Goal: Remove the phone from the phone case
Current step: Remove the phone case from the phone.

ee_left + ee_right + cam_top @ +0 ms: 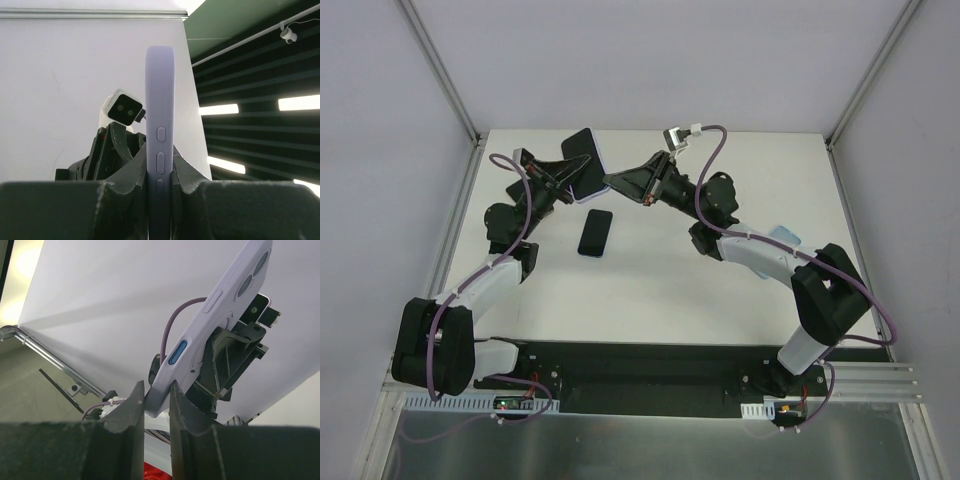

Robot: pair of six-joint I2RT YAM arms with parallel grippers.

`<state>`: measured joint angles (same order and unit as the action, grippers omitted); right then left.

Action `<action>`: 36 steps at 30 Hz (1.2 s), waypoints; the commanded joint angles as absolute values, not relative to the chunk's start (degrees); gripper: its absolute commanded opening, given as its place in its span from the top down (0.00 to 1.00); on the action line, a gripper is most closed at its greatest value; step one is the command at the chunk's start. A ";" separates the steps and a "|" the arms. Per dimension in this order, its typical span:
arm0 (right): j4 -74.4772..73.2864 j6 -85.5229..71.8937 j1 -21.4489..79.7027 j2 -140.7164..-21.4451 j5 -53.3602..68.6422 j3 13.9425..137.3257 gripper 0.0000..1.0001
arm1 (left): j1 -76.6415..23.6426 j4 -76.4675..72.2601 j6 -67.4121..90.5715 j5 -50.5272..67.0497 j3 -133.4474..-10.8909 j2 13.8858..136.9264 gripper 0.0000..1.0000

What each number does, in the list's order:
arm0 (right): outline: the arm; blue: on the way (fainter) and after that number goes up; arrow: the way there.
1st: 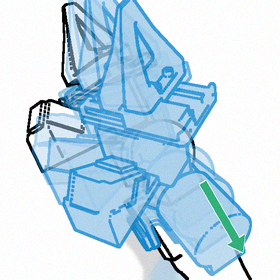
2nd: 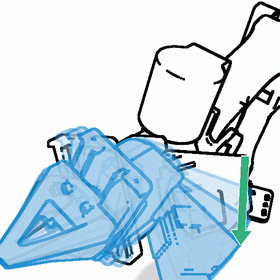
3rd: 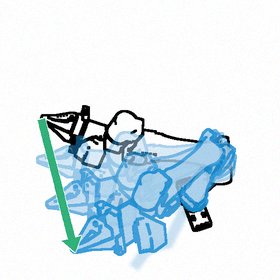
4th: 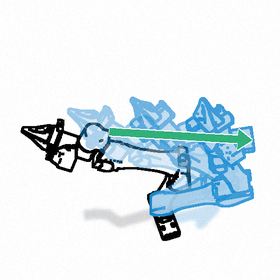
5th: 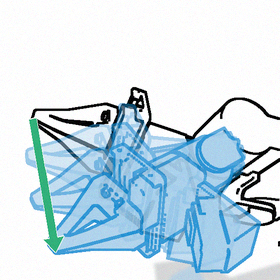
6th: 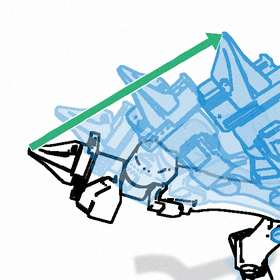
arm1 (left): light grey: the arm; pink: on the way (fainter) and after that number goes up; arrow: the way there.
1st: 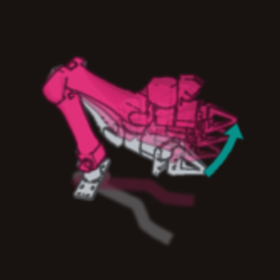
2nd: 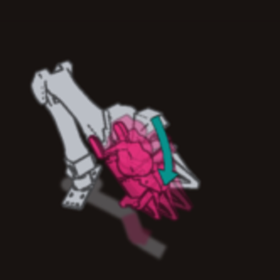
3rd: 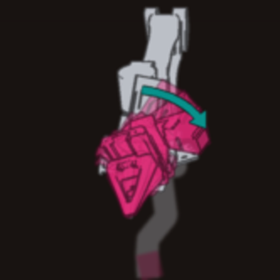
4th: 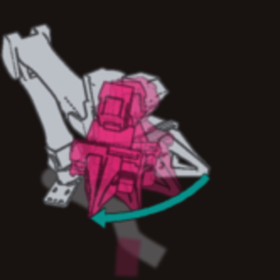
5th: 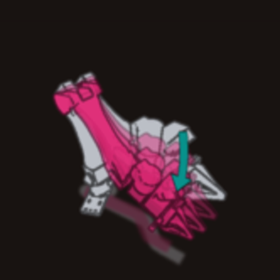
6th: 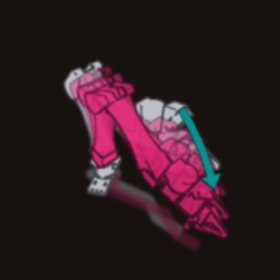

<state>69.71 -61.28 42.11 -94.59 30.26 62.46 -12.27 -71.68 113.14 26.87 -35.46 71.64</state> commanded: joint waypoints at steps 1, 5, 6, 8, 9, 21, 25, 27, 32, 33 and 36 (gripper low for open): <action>87.80 -58.36 46.67 -94.13 44.65 65.92 0.99 | -14.94 -67.59 133.15 28.74 -38.32 72.60 1.00; 87.80 -59.23 46.58 -94.31 45.09 66.01 0.89 | -14.94 -67.33 132.89 28.92 -37.97 71.81 1.00; 87.80 -59.41 46.50 -94.57 45.00 66.09 0.88 | -14.94 -67.06 132.72 28.92 -37.97 71.37 1.00; 87.80 -60.20 46.41 -94.66 44.39 65.66 0.88 | -14.94 -66.54 132.54 28.92 -37.79 70.84 1.00; 87.80 -60.29 46.23 -94.66 44.04 65.39 0.87 | -14.94 -66.36 132.28 28.83 -37.71 70.58 1.00; 87.36 -62.05 46.05 -95.36 41.05 63.37 0.73 | -14.85 -66.18 132.10 28.65 -37.71 69.52 1.00; 87.19 -62.23 45.97 -95.62 40.34 62.75 0.70 | -14.68 -66.01 132.01 28.56 -37.97 69.35 1.00; 86.49 -61.88 46.05 -95.63 40.34 62.49 0.70 | -14.50 -66.01 132.10 28.56 -38.06 69.26 1.00; 85.78 -61.61 46.05 -95.36 39.73 61.09 0.71 | -14.06 -65.92 132.01 28.65 -38.15 69.26 1.00; 85.87 -61.61 46.05 -95.27 39.64 60.91 0.71 | -14.06 -65.92 132.01 28.57 -37.88 69.26 1.00; 85.87 -61.70 46.05 -95.10 39.64 60.21 0.73 | -13.80 -66.36 132.19 28.30 -37.62 69.35 1.00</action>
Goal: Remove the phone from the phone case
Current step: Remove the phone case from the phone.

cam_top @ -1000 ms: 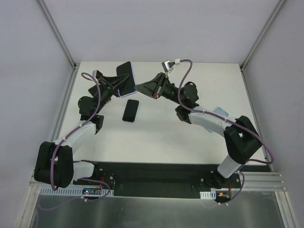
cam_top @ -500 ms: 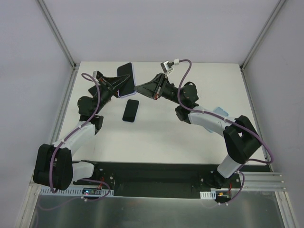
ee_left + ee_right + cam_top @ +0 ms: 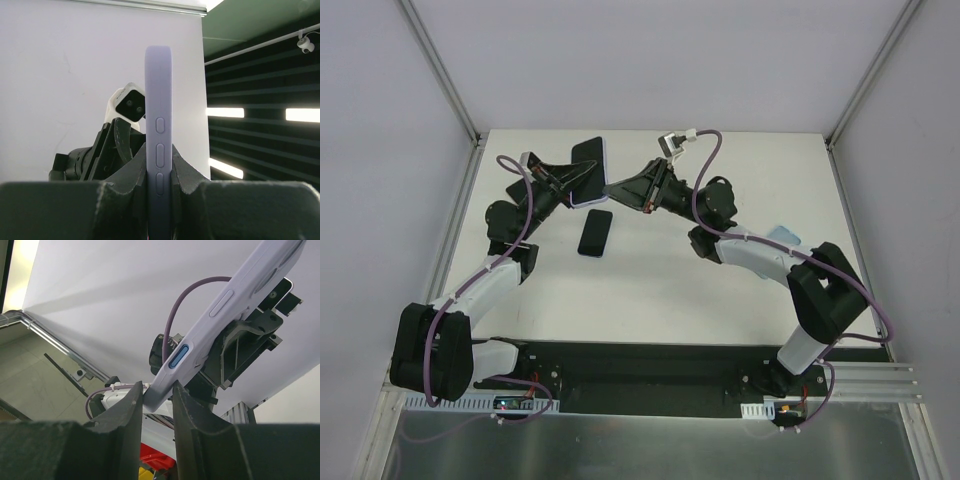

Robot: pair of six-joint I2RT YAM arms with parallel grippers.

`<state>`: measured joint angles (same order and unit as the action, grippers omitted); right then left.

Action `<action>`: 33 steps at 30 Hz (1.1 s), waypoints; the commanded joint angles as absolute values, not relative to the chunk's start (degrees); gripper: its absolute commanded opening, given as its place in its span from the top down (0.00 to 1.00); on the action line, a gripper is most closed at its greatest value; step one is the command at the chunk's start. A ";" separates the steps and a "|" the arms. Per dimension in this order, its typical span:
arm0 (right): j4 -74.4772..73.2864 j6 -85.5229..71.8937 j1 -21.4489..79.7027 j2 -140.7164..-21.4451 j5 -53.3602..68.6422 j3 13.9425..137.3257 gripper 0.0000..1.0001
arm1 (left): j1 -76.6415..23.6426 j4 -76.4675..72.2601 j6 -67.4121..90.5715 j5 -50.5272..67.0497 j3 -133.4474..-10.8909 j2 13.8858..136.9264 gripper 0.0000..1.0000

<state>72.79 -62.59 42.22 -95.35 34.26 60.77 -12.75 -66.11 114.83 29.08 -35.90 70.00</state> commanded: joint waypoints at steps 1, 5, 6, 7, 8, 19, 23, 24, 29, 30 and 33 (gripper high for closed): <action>85.78 -61.96 46.05 -95.10 39.46 60.21 0.74 | -13.80 -66.44 132.27 28.30 -37.70 69.35 1.00; 85.87 -62.31 46.05 -94.92 39.46 59.07 0.75 | -13.45 -66.53 132.01 28.12 -37.62 69.52 1.00; 85.87 -62.31 46.05 -94.75 39.38 58.89 0.73 | -13.45 -66.62 132.01 28.21 -37.62 69.61 1.00; 85.87 -62.31 46.14 -94.75 39.20 58.80 0.69 | -13.36 -66.88 131.92 28.21 -37.62 69.78 1.00; 85.87 -62.31 46.06 -94.49 39.20 58.62 0.66 | -13.27 -66.88 131.66 28.30 -37.62 69.79 1.00; 84.90 -61.79 45.70 -92.64 37.09 57.48 0.64 | -12.66 -67.41 131.57 28.39 -37.35 70.05 1.00; 81.76 -60.65 44.39 -91.06 36.48 55.21 0.57 | -12.13 -68.29 132.01 28.30 -37.09 70.05 1.00; 80.35 -60.21 43.95 -90.10 36.21 54.50 0.56 | -11.95 -68.29 132.10 28.21 -37.26 69.96 1.00; 75.61 -57.84 42.10 -87.72 33.49 50.89 0.50 | -11.60 -68.38 132.10 28.56 -37.62 69.79 1.00; 74.45 -57.14 42.19 -87.19 33.49 51.93 0.50 | -11.69 -68.38 132.10 28.56 -37.53 69.79 1.00; 70.85 -55.12 42.45 -86.66 34.19 55.35 0.49 | -11.60 -68.64 132.10 28.65 -37.53 69.96 1.00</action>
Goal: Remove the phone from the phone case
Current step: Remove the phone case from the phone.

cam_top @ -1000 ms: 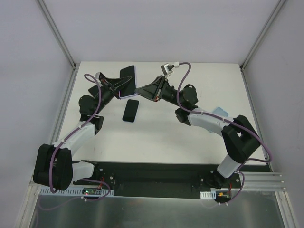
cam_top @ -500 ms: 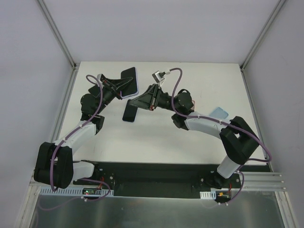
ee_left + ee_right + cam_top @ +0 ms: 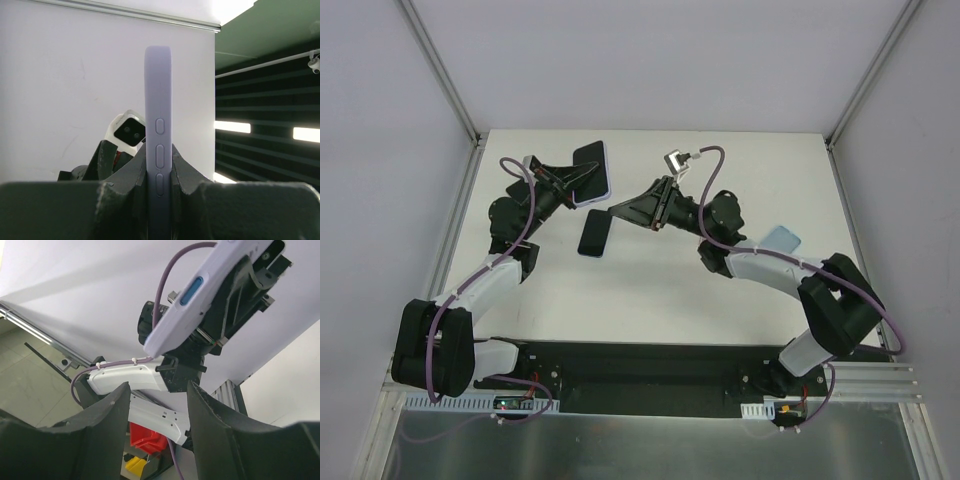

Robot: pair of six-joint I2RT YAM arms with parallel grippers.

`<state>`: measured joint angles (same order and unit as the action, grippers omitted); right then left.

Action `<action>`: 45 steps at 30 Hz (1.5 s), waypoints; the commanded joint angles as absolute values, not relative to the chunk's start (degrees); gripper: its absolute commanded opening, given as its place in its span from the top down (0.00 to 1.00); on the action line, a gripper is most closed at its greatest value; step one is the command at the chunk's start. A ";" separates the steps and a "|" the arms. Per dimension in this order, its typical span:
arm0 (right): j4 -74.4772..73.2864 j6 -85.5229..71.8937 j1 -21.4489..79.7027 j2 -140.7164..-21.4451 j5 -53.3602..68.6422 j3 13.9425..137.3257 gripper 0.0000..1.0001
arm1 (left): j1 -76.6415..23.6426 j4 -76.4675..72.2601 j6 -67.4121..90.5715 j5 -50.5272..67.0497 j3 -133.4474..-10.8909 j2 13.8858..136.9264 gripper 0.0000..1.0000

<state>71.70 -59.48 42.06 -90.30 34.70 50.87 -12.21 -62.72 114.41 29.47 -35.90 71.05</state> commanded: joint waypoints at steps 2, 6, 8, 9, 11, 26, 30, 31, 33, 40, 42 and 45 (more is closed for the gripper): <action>68.05 -53.97 42.45 -86.57 34.72 56.95 0.48 | -11.60 -68.99 132.27 28.57 -37.53 70.22 1.00; 65.13 -52.47 42.45 -87.88 34.72 59.59 0.46 | -11.60 -68.99 132.36 28.74 -37.79 70.31 1.00; 65.21 -52.82 42.45 -88.68 34.45 60.55 0.46 | -11.60 -68.99 132.45 28.74 -37.88 70.22 1.00; 65.21 -52.82 42.45 -89.20 34.28 60.73 0.46 | -11.51 -69.08 132.45 28.83 -37.88 70.22 1.00; 65.21 -53.00 42.36 -89.65 33.93 61.52 0.47 | -11.51 -69.26 132.63 28.83 -37.79 70.22 1.00; 67.67 -55.63 41.75 -92.90 33.05 62.23 0.64 | -10.55 -69.61 133.24 29.35 -37.79 69.87 1.00; 68.64 -56.34 41.49 -93.16 32.78 61.79 0.73 | -10.46 -69.61 133.24 29.36 -37.79 69.79 1.00; 69.25 -56.77 41.48 -93.43 32.78 61.79 0.73 | -10.46 -69.70 133.33 29.44 -37.79 69.79 1.00; 70.13 -57.30 41.40 -93.69 33.05 61.87 0.68 | -10.46 -69.70 133.33 29.44 -37.62 69.61 1.00; 71.98 -58.62 41.22 -94.04 32.78 61.70 0.63 | -10.28 -69.87 133.42 29.36 -37.35 69.61 1.00; 71.89 -58.62 41.22 -94.04 32.70 61.79 0.63 | -10.28 -69.87 133.42 29.36 -37.35 69.52 1.00; 71.89 -58.71 41.22 -94.13 32.61 61.87 0.64 | -10.28 -70.05 133.42 29.53 -37.44 69.43 1.00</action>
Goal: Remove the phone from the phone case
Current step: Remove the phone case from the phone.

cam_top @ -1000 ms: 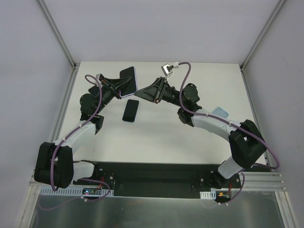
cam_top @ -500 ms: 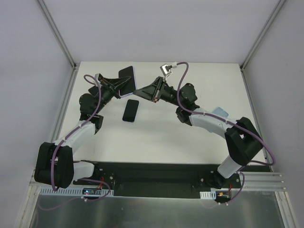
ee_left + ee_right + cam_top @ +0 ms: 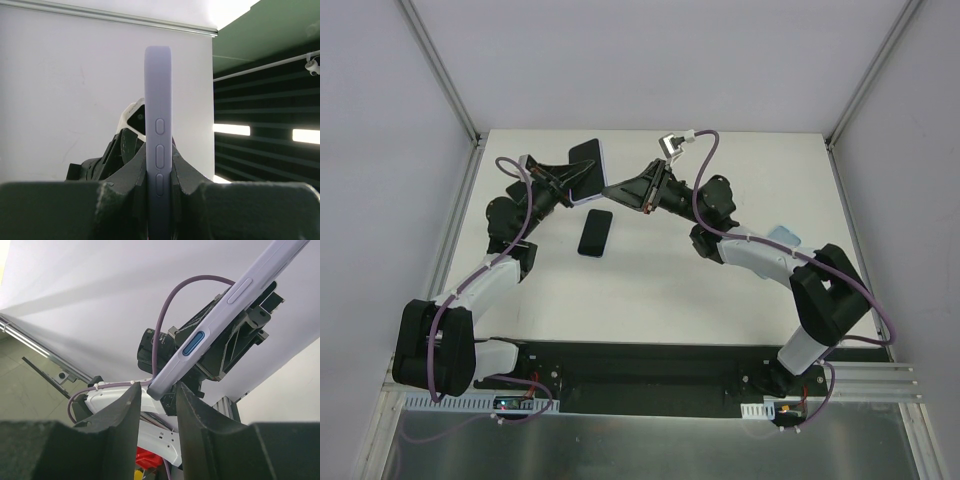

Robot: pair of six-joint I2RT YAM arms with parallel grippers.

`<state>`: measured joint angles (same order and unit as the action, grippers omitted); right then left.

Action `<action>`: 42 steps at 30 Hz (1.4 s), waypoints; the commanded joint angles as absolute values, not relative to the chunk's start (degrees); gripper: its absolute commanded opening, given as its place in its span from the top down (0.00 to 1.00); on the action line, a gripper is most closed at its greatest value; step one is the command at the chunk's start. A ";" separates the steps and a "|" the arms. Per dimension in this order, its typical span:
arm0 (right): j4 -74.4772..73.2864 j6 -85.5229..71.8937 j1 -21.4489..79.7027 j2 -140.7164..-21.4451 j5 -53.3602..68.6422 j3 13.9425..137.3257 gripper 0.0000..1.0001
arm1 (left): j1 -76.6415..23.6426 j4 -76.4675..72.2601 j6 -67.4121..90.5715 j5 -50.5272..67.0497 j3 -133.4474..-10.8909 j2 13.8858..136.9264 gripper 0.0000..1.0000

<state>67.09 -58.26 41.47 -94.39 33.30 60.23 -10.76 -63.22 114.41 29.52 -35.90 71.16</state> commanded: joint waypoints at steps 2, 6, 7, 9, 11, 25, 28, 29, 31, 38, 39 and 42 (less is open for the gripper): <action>71.89 -58.88 41.22 -94.48 32.69 62.05 0.68 | -10.28 -69.96 133.33 29.53 -37.35 69.43 1.00; 71.89 -59.15 41.31 -94.66 33.31 62.49 0.91 | -10.20 -69.96 133.42 29.44 -37.26 69.17 1.00; 71.81 -59.32 41.48 -94.83 33.57 62.66 0.92 | -10.20 -69.96 133.50 29.44 -37.35 69.26 1.00; 71.81 -59.68 41.48 -95.01 34.45 62.93 0.99 | -10.20 -69.96 133.50 29.44 -37.44 69.34 1.00; 71.72 -59.50 41.66 -95.18 34.89 62.93 0.98 | -10.20 -70.05 133.42 29.44 -37.53 69.17 1.00; 85.59 -57.30 41.49 -101.68 40.78 67.76 0.99 | -10.28 -71.45 136.58 30.23 -38.32 67.33 1.00; 87.80 -56.70 41.13 -103.01 42.36 69.60 0.99 | -10.20 -71.98 137.20 30.15 -38.41 66.80 1.00; 87.80 -55.91 41.13 -103.18 43.32 69.96 0.99 | -10.28 -72.07 137.46 30.06 -38.50 66.71 1.00; 87.89 -55.29 41.13 -103.62 44.38 71.27 0.99 | -10.28 -72.24 137.72 30.06 -38.58 66.53 1.00; 87.72 -55.28 40.17 -104.24 46.23 73.56 0.99 | -10.37 -73.12 138.86 30.06 -39.20 65.83 1.00; 87.80 -55.20 39.99 -104.33 46.14 73.65 0.99 | -10.37 -73.30 138.87 30.06 -39.46 65.66 1.00; 87.80 -55.72 39.46 -104.85 45.62 73.65 0.99 | -10.37 -73.39 139.04 30.23 -39.81 65.48 1.00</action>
